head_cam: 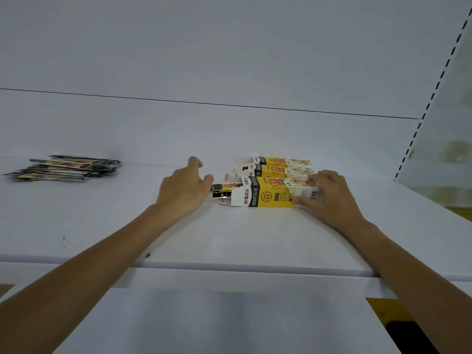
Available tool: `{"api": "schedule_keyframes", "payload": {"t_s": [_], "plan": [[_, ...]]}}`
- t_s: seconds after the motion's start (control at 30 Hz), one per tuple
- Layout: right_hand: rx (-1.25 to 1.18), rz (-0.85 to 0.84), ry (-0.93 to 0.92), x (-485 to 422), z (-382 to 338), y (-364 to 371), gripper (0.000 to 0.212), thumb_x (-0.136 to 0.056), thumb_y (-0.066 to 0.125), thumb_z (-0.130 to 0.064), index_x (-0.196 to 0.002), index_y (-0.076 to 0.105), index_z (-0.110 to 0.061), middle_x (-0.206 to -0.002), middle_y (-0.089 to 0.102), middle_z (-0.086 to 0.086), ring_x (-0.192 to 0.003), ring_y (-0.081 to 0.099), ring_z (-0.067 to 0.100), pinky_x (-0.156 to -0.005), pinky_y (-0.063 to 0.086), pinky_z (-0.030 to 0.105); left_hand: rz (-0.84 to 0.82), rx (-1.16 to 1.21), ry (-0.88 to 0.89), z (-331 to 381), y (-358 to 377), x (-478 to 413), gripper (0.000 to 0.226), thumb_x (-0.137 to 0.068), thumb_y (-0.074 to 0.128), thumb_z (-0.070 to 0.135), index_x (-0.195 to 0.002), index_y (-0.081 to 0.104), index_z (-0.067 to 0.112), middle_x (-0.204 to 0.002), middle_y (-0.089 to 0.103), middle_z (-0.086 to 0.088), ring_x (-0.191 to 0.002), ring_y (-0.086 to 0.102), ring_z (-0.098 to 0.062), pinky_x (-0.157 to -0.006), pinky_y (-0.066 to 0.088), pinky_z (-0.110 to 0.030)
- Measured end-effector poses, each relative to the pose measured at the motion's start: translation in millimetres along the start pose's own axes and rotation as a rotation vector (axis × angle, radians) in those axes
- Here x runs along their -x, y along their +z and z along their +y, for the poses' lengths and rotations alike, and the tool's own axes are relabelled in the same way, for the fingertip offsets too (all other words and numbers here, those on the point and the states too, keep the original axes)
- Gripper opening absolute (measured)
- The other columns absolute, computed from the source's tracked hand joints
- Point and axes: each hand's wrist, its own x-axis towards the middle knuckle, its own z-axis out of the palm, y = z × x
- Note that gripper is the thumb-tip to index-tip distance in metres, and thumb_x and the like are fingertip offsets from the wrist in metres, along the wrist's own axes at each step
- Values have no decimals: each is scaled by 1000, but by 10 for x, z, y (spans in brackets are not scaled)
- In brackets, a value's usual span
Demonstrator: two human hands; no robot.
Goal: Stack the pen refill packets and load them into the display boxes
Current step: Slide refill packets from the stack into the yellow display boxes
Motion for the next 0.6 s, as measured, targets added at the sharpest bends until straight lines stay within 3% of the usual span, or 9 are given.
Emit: {"api": "schedule_keyframes", "payload": {"t_s": [0.1, 0.2, 0.33, 0.43, 0.53, 0.6], "plan": [[-33, -13, 25, -4, -13, -5, 63, -73, 73, -44, -125, 53, -14, -132, 45, 5, -125, 34, 20, -98, 30, 28, -90, 82, 17, -88, -8, 60, 23, -92, 44, 20, -114, 50, 14, -98, 63, 4, -87, 55, -22, -73, 40, -30], [-61, -14, 24, 15, -24, -17, 63, -74, 73, -42, -125, 52, -13, -132, 45, 6, -126, 33, 20, -98, 29, 27, -191, 206, 77, -95, 69, 80, 22, -91, 46, 14, -107, 60, 20, -104, 63, 3, -102, 56, -19, -73, 39, -20], [-82, -27, 19, 28, -22, -25, 63, -75, 72, -41, -127, 51, -12, -133, 45, 7, -126, 32, 21, -99, 28, 26, -256, 168, 242, 48, 138, 122, 34, -92, 48, 14, -123, 58, 23, -119, 60, 4, -109, 52, -16, -75, 34, -20], [-85, -31, 13, 42, -14, -29, 59, -77, 72, -39, -126, 52, -12, -132, 45, 6, -125, 32, 21, -98, 27, 25, -308, 175, 270, 151, 180, 128, 42, -91, 51, 12, -131, 51, 24, -105, 60, 6, -94, 54, -15, -74, 37, -12], [-85, -40, 12, 40, -10, -40, 58, -78, 70, -39, -126, 52, -13, -133, 45, 7, -125, 33, 21, -98, 28, 27, -124, 56, 200, 177, 216, 127, 45, -90, 51, 19, -134, 42, 18, -123, 55, -1, -115, 48, -24, -95, 38, -33], [-81, -39, 10, 35, -8, -45, 58, -79, 70, -39, -127, 51, -12, -133, 45, 7, -125, 34, 21, -98, 28, 27, -13, 8, 72, 148, 180, 125, 38, -92, 46, 26, -129, 44, 16, -121, 56, -2, -115, 47, -25, -97, 36, -36]]}}
